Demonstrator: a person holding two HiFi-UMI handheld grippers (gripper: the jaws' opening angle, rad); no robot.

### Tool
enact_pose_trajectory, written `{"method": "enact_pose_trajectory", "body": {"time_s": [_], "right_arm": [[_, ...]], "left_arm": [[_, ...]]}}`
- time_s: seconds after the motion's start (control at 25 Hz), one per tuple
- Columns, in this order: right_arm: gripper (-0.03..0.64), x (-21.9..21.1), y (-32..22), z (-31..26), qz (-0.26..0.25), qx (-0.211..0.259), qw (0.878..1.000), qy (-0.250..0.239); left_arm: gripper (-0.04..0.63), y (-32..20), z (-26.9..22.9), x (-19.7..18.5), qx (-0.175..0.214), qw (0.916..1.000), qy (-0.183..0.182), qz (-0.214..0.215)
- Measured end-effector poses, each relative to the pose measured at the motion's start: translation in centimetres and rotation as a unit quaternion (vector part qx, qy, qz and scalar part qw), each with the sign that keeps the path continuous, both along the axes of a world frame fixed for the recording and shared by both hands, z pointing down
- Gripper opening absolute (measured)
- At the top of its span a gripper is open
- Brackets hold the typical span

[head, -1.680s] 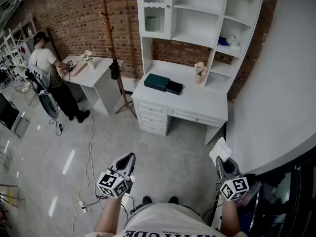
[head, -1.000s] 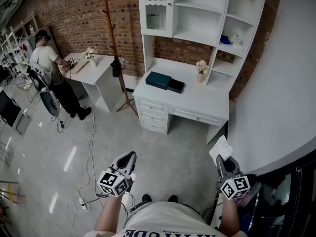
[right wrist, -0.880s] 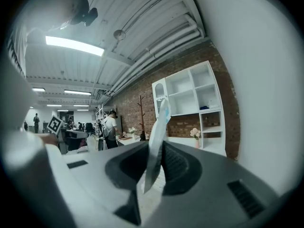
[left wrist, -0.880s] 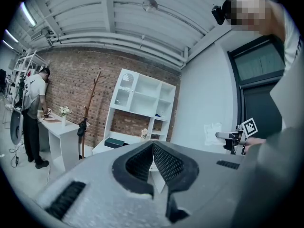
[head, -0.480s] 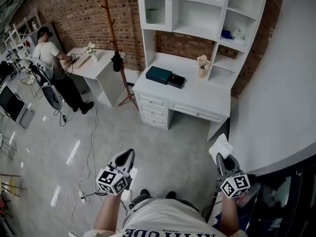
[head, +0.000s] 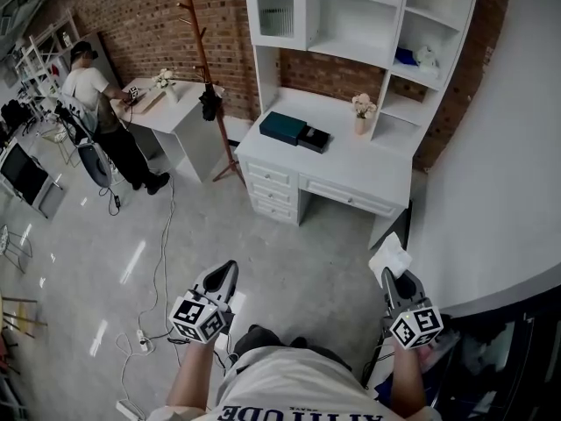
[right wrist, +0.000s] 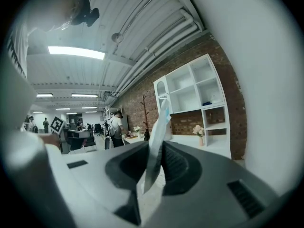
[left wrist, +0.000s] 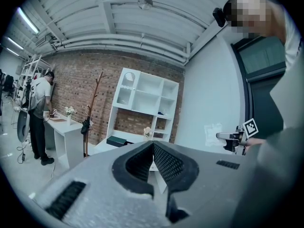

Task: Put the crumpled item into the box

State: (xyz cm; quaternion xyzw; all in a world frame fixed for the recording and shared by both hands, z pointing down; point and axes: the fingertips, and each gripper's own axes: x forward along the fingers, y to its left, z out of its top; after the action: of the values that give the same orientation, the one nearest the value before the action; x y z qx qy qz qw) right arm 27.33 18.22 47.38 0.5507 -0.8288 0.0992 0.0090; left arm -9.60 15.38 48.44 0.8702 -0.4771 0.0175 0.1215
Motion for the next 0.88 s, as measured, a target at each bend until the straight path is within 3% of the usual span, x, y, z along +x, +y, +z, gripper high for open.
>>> {"method": "enact_pose_trajectory", "body": {"time_s": [0.44, 0.88], "right_arm": [[0.077, -0.3, -3.4, 0.6, -0.007, -0.009, 1.0, 0.009], [0.075, -2.0, -10.6, 0.9, 0.006, -0.022, 1.0, 0.015]], "left_arm": [[0.026, -3.8, 0.3, 0.8, 0.004, 1.0, -0.002, 0.005], [0.026, -12.9, 1.4, 0.1, -0.002, 0.9994, -0.002, 0.034]]}}
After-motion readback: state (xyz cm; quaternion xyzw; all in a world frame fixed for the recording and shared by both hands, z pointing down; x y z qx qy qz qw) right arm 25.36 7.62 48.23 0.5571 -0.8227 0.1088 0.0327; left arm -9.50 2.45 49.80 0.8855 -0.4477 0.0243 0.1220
